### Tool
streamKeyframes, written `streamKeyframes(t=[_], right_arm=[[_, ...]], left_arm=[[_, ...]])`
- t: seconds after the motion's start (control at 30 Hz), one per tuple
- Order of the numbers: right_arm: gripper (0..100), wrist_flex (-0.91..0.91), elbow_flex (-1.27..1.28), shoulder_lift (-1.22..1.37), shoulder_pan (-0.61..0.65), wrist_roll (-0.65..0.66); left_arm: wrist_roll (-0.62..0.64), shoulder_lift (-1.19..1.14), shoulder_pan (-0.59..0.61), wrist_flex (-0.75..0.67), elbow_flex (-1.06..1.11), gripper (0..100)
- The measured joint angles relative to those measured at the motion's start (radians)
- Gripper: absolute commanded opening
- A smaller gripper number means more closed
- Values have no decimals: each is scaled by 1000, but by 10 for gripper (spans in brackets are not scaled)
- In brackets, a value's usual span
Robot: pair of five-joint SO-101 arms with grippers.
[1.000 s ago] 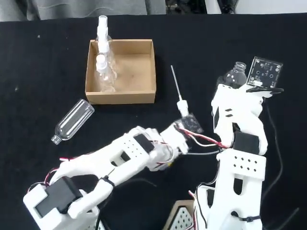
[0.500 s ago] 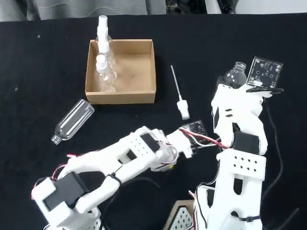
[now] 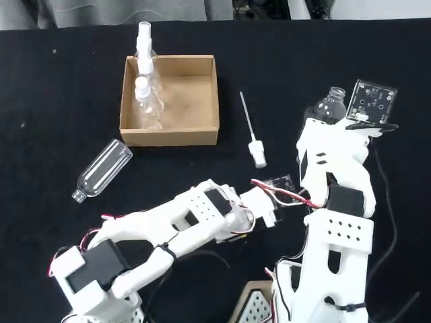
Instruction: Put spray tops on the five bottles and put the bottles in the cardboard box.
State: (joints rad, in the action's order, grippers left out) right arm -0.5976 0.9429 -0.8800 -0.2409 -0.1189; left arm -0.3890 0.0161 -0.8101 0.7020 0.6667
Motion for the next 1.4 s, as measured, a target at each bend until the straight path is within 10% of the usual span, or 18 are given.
streamKeyframes(t=[1.4], right_arm=[[93,0,0,0,0,0]], left_arm=[[130,163,5,427,-81,30]])
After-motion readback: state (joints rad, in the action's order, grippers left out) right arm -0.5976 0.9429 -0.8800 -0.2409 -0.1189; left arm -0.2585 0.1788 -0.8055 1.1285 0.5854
